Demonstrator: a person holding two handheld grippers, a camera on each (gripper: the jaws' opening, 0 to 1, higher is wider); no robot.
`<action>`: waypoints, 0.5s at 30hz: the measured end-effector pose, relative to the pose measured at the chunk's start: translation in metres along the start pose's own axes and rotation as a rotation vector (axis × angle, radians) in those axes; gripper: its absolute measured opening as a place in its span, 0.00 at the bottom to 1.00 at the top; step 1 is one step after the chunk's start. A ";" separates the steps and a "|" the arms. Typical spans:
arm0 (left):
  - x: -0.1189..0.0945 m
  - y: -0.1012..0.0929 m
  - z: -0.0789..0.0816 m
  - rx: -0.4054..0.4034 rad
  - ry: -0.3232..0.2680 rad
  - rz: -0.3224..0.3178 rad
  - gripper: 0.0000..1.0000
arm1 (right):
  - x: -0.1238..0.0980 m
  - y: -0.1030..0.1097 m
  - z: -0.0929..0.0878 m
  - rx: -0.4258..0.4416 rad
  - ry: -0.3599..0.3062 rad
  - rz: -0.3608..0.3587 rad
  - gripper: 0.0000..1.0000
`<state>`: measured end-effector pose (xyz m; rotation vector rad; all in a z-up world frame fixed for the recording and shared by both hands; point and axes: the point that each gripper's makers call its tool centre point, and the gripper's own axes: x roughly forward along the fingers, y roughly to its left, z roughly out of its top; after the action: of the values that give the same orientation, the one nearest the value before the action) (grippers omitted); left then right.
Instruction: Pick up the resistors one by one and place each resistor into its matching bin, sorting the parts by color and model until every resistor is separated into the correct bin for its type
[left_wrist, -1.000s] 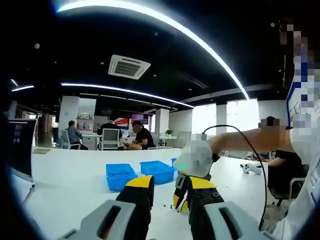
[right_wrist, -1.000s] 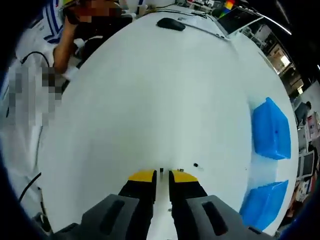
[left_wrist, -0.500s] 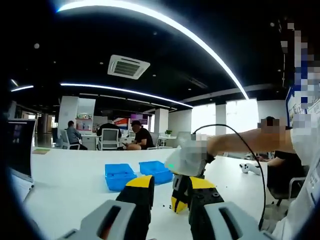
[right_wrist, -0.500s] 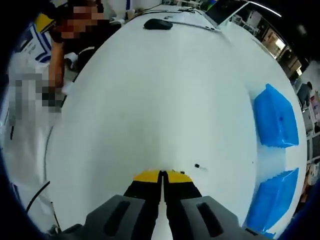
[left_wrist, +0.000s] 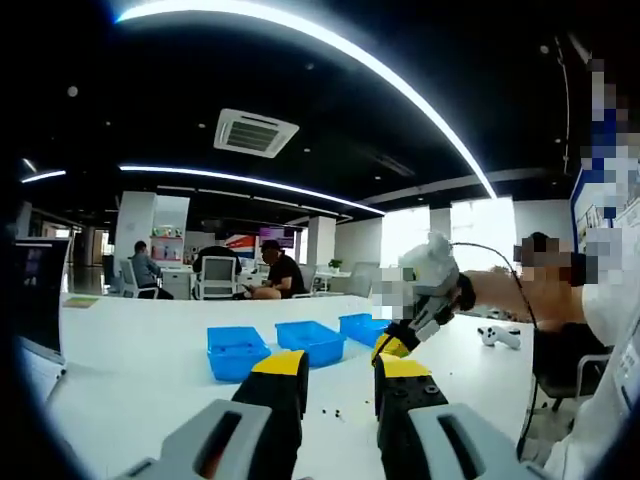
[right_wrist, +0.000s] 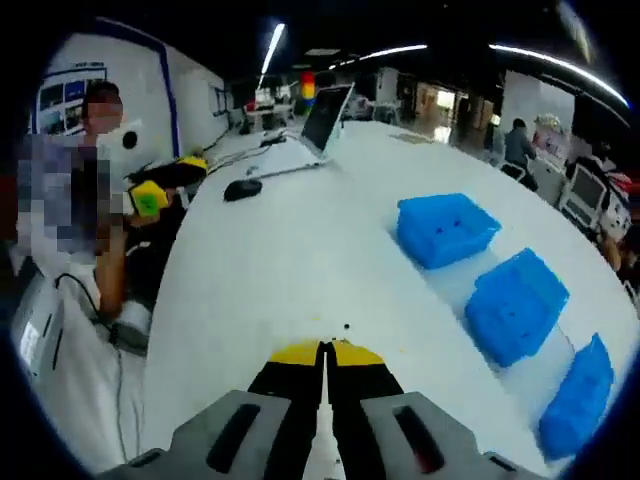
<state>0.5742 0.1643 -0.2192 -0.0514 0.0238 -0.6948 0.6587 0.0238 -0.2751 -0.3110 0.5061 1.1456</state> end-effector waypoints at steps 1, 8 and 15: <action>0.000 0.000 0.000 0.000 0.001 0.000 0.28 | -0.011 -0.004 0.002 0.034 -0.048 -0.031 0.04; 0.007 -0.004 -0.007 -0.002 0.019 -0.016 0.28 | -0.085 -0.017 -0.004 0.031 -0.223 -0.222 0.04; 0.008 -0.005 -0.009 -0.002 0.026 -0.020 0.29 | -0.136 -0.011 -0.014 0.036 -0.351 -0.398 0.04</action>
<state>0.5766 0.1554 -0.2276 -0.0450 0.0490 -0.7155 0.6220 -0.0938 -0.2152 -0.1629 0.1435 0.7791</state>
